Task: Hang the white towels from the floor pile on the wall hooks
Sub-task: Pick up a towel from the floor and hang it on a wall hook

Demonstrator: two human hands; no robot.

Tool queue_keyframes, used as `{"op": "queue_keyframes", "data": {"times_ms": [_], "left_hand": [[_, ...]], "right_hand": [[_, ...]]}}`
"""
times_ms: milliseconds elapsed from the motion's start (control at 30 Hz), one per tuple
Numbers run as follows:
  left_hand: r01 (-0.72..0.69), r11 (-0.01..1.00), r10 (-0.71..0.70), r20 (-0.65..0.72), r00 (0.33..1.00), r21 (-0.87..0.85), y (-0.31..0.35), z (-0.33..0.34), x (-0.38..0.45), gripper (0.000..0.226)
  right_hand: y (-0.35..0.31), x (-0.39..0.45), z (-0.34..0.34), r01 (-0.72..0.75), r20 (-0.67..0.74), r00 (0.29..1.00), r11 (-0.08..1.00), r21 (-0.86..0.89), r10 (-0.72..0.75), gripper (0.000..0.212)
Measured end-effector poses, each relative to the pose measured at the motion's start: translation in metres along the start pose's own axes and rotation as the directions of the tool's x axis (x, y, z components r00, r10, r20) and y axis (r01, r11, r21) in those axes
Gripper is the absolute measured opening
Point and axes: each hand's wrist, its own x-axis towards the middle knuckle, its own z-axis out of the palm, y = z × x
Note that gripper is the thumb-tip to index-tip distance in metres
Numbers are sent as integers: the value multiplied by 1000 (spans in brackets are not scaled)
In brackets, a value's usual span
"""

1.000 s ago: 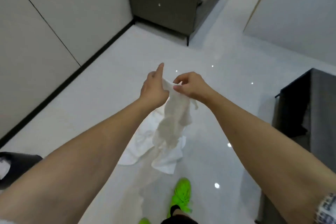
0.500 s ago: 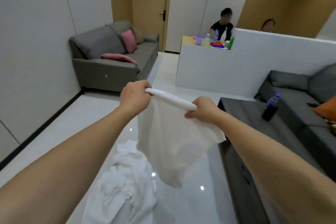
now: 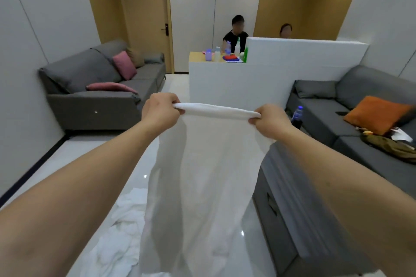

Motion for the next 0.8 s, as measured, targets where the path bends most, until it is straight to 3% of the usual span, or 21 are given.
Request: {"op": "queue_keyframes", "data": {"times_ms": [267,467,667,800], "left_hand": [[16,1000,-16,-14,1000,6,119,86,48,14],[37,999,-37,-28,999,3,191,148,106,23],[28,1000,-28,23,999,2,234,231,203,24],[10,1000,-9,53,999,-29,250,294,295,24]], "right_hand": [[140,59,-56,-21,-6,1000,1000,10,21,12],[217,130,-88,-36,-22,999,999,-34,35,25],[289,235,-85,-89,-75,994,990,-106,81,16],[336,325,-75,-152,-139,981,982,-114,136,23]]}}
